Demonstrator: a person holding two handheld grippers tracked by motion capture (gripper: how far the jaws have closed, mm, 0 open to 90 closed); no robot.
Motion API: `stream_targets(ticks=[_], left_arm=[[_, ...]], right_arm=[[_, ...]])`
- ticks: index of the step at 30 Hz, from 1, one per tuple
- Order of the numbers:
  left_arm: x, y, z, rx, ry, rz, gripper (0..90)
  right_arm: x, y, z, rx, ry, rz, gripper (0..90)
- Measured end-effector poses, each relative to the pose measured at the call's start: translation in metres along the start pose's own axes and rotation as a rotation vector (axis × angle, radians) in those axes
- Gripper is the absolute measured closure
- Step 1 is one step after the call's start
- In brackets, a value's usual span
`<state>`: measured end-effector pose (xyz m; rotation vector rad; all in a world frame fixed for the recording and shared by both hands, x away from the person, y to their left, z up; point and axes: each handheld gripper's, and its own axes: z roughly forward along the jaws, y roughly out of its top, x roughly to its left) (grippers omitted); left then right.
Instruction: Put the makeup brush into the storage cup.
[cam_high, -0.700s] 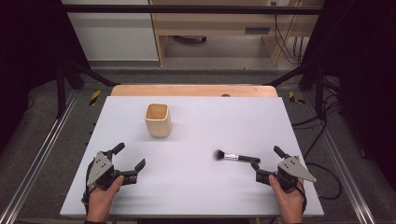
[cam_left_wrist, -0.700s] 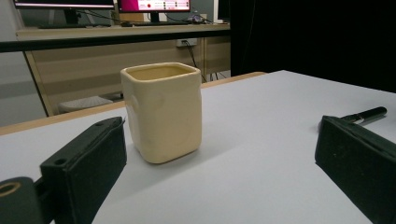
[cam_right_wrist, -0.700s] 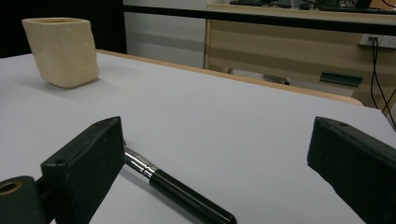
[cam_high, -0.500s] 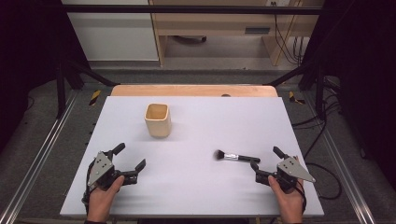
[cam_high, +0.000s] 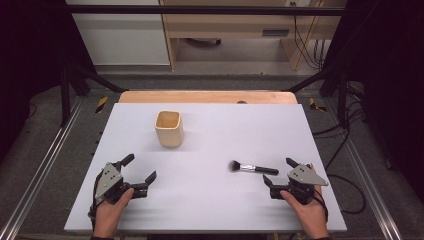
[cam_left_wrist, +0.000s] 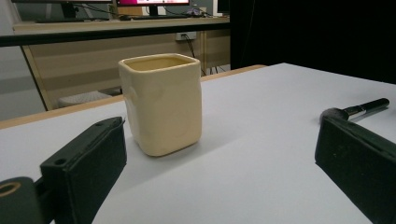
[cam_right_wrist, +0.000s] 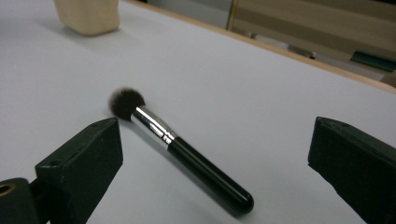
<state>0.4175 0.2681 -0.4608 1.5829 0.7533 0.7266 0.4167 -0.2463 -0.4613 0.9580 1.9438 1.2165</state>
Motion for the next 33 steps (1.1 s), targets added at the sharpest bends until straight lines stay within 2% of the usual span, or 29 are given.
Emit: stream_targets(ticks=[2, 9, 11, 14, 19, 25, 28, 33], left_arm=[[0.0, 0.0, 0.0, 0.002, 0.0, 0.001, 2.0], [-0.001, -0.001, 0.001, 0.01, 0.003, 0.009, 2.0], [-0.001, -0.001, 0.001, 0.011, 0.004, 0.01, 2.0], [-0.001, -0.001, 0.002, 0.013, 0.005, 0.009, 2.1], [0.0, -0.001, 0.001, 0.013, 0.012, 0.011, 2.2], [0.001, -0.001, 0.0, 0.008, 0.01, 0.006, 2.2], [0.001, -0.001, 0.001, 0.011, 0.004, 0.007, 2.2], [-0.001, -0.002, 0.003, 0.019, -0.01, 0.005, 2.2]], right_arm=[[-0.002, 0.003, 0.001, 0.047, 0.022, -0.037, 3.7], [-0.015, 0.025, 0.002, 0.115, 0.072, -0.087, 4.6], [-0.019, 0.033, 0.004, 0.135, 0.089, -0.114, 4.9], [-0.024, 0.043, 0.009, 0.177, 0.097, -0.162, 5.0], [-0.031, 0.057, 0.02, 0.233, 0.112, -0.207, 5.0], [-0.034, 0.064, 0.035, 0.289, 0.142, -0.246, 5.2], [-0.034, 0.063, 0.043, 0.312, 0.163, -0.248, 5.3], [-0.03, 0.061, 0.055, 0.355, 0.196, -0.278, 5.8]])
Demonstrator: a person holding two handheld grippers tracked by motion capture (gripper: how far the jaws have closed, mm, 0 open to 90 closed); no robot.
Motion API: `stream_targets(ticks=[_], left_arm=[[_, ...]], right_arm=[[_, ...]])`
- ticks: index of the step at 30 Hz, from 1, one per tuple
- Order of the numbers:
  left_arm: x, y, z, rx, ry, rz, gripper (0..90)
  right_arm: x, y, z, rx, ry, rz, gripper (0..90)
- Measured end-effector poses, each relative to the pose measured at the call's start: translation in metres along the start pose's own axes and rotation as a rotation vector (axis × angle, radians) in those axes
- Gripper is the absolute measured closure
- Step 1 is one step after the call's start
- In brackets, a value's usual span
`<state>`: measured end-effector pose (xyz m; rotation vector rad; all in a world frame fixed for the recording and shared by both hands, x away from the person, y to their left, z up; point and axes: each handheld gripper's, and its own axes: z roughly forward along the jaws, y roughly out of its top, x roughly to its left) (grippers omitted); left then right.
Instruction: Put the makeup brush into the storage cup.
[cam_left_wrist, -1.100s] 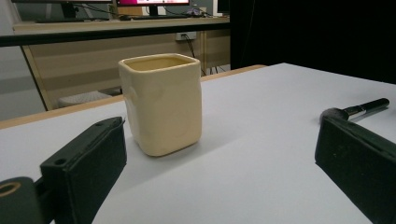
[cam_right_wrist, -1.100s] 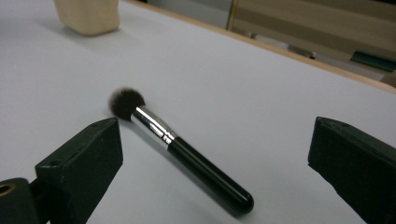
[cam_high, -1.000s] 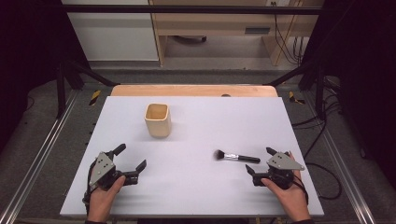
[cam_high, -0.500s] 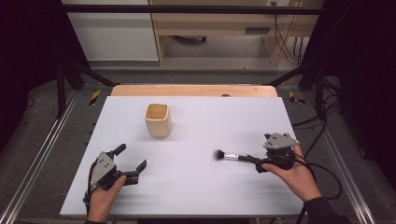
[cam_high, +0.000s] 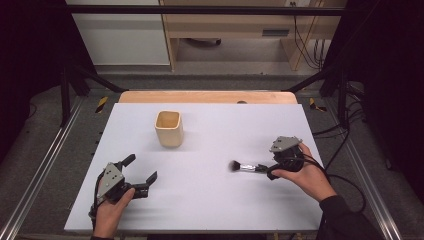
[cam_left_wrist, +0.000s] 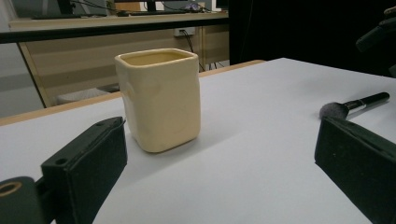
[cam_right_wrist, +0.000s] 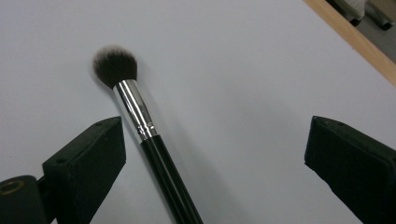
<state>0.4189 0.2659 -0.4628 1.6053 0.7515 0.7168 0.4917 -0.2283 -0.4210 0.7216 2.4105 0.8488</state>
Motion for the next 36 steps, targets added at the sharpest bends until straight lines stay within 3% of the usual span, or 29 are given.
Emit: stream_targets(ticks=[11, 16, 29, 36], left_arm=[[-0.004, -0.001, 0.004, 0.02, -0.025, 0.006, 2.2], [-0.003, -0.001, 0.004, 0.018, -0.025, 0.005, 2.2], [-0.006, -0.001, 0.006, 0.023, -0.041, 0.01, 2.4], [-0.006, -0.002, 0.007, 0.027, -0.044, 0.011, 2.4]], right_arm=[[0.008, 0.005, 0.021, 0.075, 0.08, -0.049, 7.9], [0.011, 0.006, 0.027, 0.107, 0.104, -0.047, 12.7], [0.014, 0.003, 0.04, 0.164, 0.197, -0.111, 42.5], [0.011, 0.001, 0.041, 0.197, 0.216, -0.123, 53.5]])
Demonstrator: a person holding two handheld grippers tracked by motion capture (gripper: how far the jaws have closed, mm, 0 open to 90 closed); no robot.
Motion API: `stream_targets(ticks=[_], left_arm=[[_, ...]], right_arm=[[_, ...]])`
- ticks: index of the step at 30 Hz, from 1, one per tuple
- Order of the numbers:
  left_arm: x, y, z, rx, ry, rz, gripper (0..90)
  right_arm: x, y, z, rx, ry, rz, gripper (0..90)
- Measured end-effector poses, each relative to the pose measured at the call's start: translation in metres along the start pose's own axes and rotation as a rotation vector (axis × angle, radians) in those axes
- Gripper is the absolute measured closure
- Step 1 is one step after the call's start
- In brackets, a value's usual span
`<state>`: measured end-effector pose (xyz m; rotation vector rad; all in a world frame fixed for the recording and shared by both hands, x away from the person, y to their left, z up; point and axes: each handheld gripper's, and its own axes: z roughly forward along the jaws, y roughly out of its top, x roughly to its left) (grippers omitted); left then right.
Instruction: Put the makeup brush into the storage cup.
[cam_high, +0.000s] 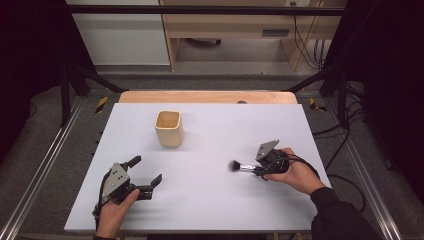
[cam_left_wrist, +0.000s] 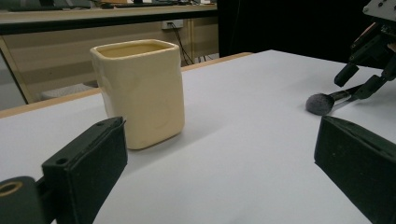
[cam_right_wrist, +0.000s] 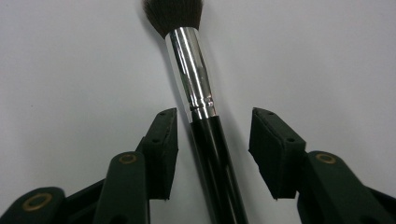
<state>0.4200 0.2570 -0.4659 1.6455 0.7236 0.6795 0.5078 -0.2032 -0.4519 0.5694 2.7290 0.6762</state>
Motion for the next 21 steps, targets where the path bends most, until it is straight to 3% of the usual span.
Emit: stream_targets(ticks=[9, 17, 21], left_arm=[[0.0, -0.0001, -0.0001, 0.0, 0.0, 0.0, 2.5], [-0.0014, 0.0001, 0.0007, 0.003, -0.002, 0.003, 2.6], [-0.0013, 0.0003, 0.0005, 0.003, -0.001, 0.005, 2.6]], right_arm=[[-0.0037, 0.001, 0.0038, 0.023, 0.033, -0.021, 62.7], [-0.0029, 0.001, 0.0047, 0.053, 0.07, -0.007, 70.6], [-0.0017, 0.0032, 0.0048, 0.069, 0.081, -0.032, 74.3]])
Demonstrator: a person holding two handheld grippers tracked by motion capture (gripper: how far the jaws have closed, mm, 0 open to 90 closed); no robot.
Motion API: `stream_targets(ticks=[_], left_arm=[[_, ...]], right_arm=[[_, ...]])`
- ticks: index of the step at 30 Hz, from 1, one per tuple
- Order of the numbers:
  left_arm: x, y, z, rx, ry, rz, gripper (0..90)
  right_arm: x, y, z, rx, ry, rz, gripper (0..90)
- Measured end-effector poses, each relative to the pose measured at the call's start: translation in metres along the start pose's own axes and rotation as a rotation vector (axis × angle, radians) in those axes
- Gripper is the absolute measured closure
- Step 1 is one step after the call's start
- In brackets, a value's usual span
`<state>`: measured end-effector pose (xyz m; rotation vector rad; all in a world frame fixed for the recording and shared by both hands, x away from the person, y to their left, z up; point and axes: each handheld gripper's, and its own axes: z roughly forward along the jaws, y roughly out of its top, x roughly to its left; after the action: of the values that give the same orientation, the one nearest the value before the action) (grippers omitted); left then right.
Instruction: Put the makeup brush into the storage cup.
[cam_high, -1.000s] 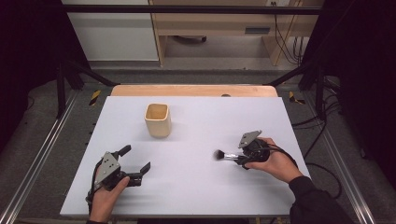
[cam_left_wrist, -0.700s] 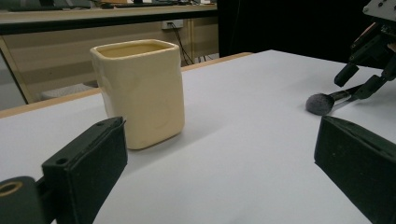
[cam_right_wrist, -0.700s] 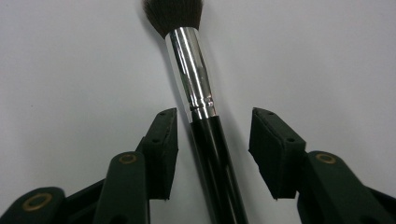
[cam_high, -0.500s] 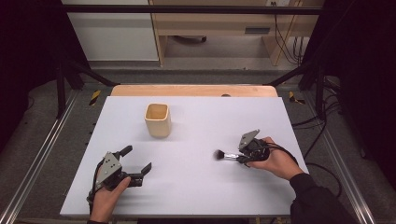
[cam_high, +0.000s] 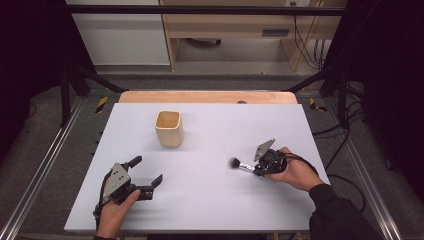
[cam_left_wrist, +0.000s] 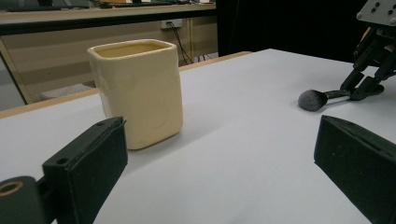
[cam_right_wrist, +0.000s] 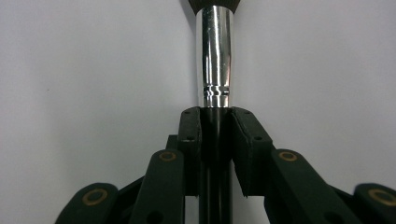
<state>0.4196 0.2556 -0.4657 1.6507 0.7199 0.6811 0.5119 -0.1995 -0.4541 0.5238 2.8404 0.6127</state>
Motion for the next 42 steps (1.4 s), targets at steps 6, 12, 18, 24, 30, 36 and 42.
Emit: stream_targets(ticks=[6, 12, 18, 24, 30, 36, 42], left_arm=[[0.0, 0.001, -0.001, -0.003, 0.001, 0.002, 2.6], [0.0, 0.001, 0.0, -0.003, 0.004, 0.001, 2.6], [-0.003, 0.002, 0.0, -0.007, 0.0, 0.004, 2.6], [-0.004, 0.003, 0.0, -0.011, -0.002, 0.004, 2.6], [-0.004, 0.004, -0.001, -0.013, -0.005, -0.01, 2.6], [-0.006, 0.01, 0.002, -0.013, -0.015, -0.012, 2.4], [-0.014, 0.021, 0.014, -0.009, -0.03, -0.015, 2.5]], right_arm=[[0.001, 0.001, -0.001, -0.001, -0.018, 0.02, 74.5], [0.009, 0.008, -0.02, -0.099, -0.072, 0.06, 74.5], [0.029, 0.019, -0.039, -0.235, -0.15, 0.096, 74.4], [0.049, 0.026, -0.046, -0.398, -0.225, 0.155, 74.5], [0.064, 0.03, -0.041, -0.553, -0.318, 0.216, 74.5], [0.077, 0.034, -0.026, -0.666, -0.383, 0.264, 74.5], [0.082, 0.038, -0.016, -0.702, -0.401, 0.249, 74.5]])
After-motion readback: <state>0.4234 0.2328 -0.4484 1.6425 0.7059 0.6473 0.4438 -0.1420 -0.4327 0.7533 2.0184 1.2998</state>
